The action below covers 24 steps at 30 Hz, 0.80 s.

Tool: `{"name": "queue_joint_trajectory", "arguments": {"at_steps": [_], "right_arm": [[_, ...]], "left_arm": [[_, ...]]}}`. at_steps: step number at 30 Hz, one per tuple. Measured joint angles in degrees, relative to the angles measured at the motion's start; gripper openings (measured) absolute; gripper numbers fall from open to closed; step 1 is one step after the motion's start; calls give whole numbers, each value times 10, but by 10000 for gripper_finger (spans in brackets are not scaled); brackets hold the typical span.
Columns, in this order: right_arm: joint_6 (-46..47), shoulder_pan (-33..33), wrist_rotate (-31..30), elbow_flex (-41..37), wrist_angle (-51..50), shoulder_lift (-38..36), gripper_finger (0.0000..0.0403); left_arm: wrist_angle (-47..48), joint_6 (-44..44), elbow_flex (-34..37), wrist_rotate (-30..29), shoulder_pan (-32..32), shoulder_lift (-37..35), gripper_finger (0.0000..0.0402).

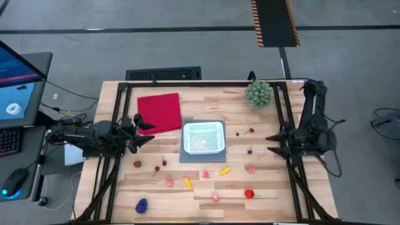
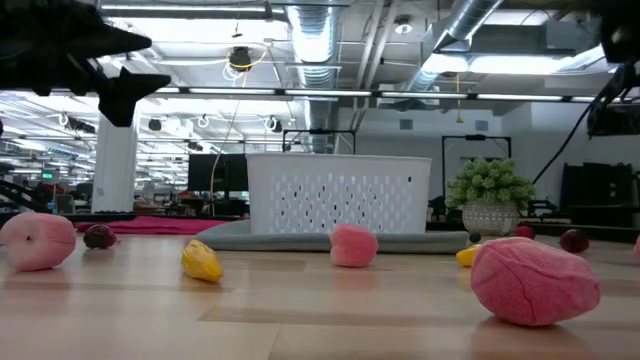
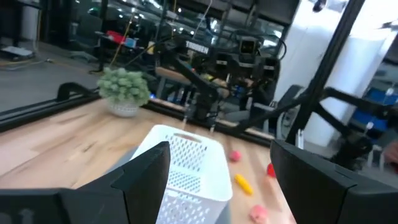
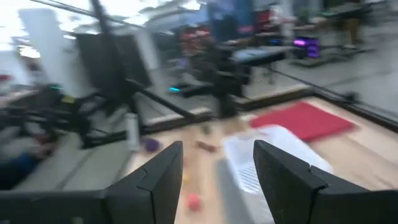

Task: Pick and placing Produce into tupperware
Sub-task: Put the right strawberry into the white basket

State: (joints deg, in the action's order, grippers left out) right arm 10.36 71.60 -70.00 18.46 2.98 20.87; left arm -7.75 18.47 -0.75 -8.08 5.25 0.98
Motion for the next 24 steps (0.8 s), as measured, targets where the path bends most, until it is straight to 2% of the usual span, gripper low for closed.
{"name": "queue_joint_trajectory", "arguments": {"at_steps": [3, 5, 7, 12, 15, 20, 24], "right_arm": [[-67, -38, 64, 2, 80, 35, 219], [-72, -71, 74, 16, 72, 59, 219], [-65, -110, 88, 34, 39, 85, 219], [8, -237, 171, 100, -98, 151, 219], [69, -327, 251, 130, -173, 192, 219], [129, -461, 390, 144, -214, 248, 219], [176, -533, 457, 153, -271, 280, 219]], "left_arm": [[-6, 0, 0, 17, 1, 2, 269], [-10, 13, 0, 11, 0, 2, 269], [-10, 17, -2, 11, 0, 2, 269], [-12, 11, -2, 3, 5, 3, 269], [-20, 1, -2, -24, 5, 4, 269], [-35, -8, -3, -37, 5, 15, 269], [-33, -7, -6, -75, 5, 44, 269]]}}
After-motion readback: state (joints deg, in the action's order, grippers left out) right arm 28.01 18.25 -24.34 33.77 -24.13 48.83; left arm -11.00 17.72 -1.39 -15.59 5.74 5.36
